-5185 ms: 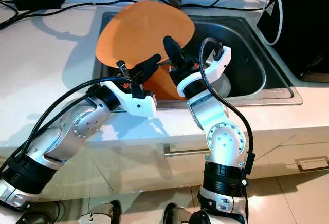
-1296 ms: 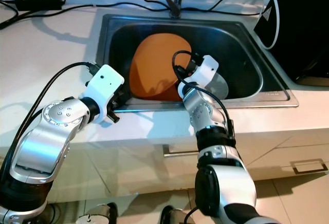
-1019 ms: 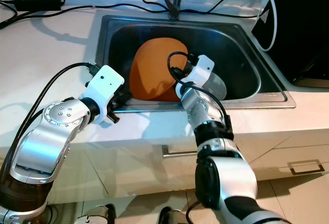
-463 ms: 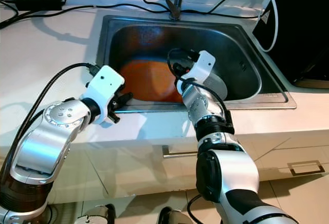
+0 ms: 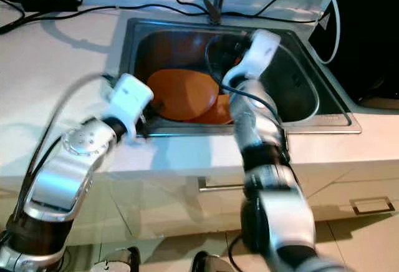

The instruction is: Kitchen organization

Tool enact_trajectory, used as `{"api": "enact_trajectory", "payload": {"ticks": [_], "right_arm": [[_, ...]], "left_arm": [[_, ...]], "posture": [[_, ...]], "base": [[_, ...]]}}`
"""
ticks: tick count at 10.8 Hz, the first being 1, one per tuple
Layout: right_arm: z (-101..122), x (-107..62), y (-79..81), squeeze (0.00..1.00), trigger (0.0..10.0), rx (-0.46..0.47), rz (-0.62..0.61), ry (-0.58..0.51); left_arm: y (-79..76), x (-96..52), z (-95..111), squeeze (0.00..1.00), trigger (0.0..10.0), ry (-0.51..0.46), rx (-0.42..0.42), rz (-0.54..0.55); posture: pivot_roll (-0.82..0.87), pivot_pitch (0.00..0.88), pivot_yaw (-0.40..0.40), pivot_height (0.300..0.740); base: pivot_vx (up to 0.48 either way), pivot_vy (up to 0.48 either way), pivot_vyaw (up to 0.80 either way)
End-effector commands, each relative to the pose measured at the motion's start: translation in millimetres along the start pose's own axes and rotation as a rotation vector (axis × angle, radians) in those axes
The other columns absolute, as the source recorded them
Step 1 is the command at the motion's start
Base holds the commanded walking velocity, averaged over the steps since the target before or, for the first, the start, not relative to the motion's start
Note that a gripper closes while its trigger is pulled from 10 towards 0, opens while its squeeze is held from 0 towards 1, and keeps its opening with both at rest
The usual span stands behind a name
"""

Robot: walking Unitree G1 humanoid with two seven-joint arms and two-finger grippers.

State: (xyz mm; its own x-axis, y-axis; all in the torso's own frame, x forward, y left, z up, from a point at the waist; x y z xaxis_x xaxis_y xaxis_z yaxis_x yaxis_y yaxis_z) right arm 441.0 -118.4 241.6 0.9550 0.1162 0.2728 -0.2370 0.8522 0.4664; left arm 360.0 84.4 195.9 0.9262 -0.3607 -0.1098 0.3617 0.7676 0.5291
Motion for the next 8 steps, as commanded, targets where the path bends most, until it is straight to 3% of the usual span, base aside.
{"api": "enact_trajectory", "payload": {"ticks": [1, 2, 3, 5, 8], "right_arm": [[16.3, -10.4, 10.7, 0.00, 10.0, -0.085, 0.050, -0.071], [19.9, -22.3, 13.9, 0.00, 10.0, -0.125, 0.062, -0.100], [8.0, -46.6, 8.4, 0.00, 10.0, -0.185, 0.054, -0.090], [-15.9, -70.7, 0.5, 0.00, 10.0, -0.208, 0.022, -0.024], [-22.7, -79.6, 9.2, 0.00, 10.0, -0.183, 0.004, -0.004]], "left_arm": [[11.9, 1.2, 9.9, 0.00, 10.0, -0.069, 0.010, 0.094], [18.8, 1.5, 13.1, 0.00, 10.0, -0.106, -0.015, 0.152], [30.5, 1.1, 14.7, 0.00, 10.0, -0.156, -0.069, 0.258], [34.3, -0.3, 18.0, 0.00, 10.0, -0.229, -0.073, 0.316], [34.0, 0.4, 16.9, 0.00, 10.0, -0.268, -0.061, 0.351]], "posture": [[0.11, 0.115, -0.113, 0.740], [0.10, 0.112, -0.108, 0.740], [0.09, 0.108, -0.099, 0.740], [0.08, 0.098, -0.088, 0.740], [0.08, 0.085, -0.082, 0.740]], "base": [[0.000, 0.000, 0.00], [0.000, 0.000, 0.00], [0.000, 0.000, 0.00], [0.000, 0.000, 0.00], [0.000, 0.000, 0.00]]}}
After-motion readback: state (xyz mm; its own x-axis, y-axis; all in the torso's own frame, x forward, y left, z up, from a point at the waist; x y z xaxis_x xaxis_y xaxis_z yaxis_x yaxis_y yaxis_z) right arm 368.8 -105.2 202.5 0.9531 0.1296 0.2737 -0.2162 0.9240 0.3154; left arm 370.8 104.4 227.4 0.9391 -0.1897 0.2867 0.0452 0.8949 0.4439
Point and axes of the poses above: a point about 5 cm out from each wrist's last joint towards the gripper, its own x axis pointing out of the wrist towards the gripper, its own z axis along the axis of the wrist's last joint, y = z × x, the point moved 6 cm from there along x, pointing out of the wrist towards the gripper, and after that the axes turned 9 degrees about x, right-handed, at the moved point
